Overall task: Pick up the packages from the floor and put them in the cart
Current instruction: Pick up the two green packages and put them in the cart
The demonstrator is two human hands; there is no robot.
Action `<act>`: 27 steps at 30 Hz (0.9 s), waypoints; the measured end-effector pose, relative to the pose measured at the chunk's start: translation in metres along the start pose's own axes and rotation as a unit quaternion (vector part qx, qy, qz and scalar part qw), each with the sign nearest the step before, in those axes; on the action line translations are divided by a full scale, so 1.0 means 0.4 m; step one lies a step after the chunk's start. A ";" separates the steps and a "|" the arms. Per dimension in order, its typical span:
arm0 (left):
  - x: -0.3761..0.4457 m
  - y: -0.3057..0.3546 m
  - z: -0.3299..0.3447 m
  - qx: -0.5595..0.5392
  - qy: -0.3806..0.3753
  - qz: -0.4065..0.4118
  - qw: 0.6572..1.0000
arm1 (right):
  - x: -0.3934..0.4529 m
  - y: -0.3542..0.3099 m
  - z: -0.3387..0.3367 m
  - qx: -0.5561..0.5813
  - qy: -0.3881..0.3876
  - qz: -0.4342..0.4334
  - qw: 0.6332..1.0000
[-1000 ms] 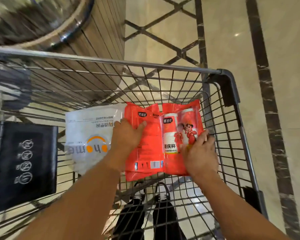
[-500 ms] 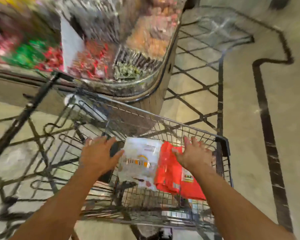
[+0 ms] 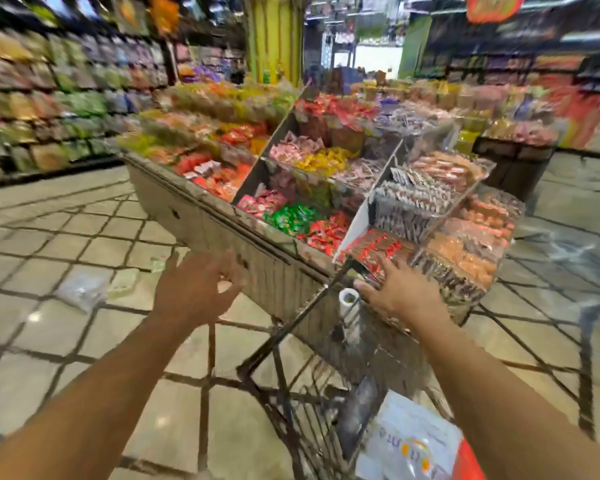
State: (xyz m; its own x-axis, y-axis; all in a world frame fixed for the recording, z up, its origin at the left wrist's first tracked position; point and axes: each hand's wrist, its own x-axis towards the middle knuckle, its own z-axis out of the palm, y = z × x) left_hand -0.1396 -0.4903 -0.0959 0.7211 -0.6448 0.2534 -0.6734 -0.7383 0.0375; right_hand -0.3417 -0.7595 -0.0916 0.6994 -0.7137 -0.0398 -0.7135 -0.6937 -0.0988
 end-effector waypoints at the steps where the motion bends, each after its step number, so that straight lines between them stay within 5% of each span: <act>1: -0.006 -0.074 -0.036 0.008 0.008 -0.018 1.000 | 0.006 -0.071 -0.023 -0.005 0.013 -0.015 1.000; 7: -0.052 -0.470 -0.195 0.065 0.033 -0.113 0.991 | 0.036 -0.491 -0.100 -0.013 0.052 -0.111 0.992; 15: -0.083 -0.893 -0.206 0.091 0.047 -0.215 0.971 | 0.121 -0.956 -0.092 -0.028 0.104 -0.239 0.965; 27: 0.209 -1.446 -0.173 0.074 0.045 -0.314 0.945 | 0.551 -1.663 -0.038 -0.006 0.091 -0.346 0.934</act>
State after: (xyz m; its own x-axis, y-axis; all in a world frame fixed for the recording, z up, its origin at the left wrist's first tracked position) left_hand 0.2990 -0.1034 -0.0296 0.9498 -0.0548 0.3081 -0.0816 -0.9938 0.0749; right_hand 0.2866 -0.4569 -0.0196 0.9753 -0.0972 0.1985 -0.0936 -0.9952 -0.0274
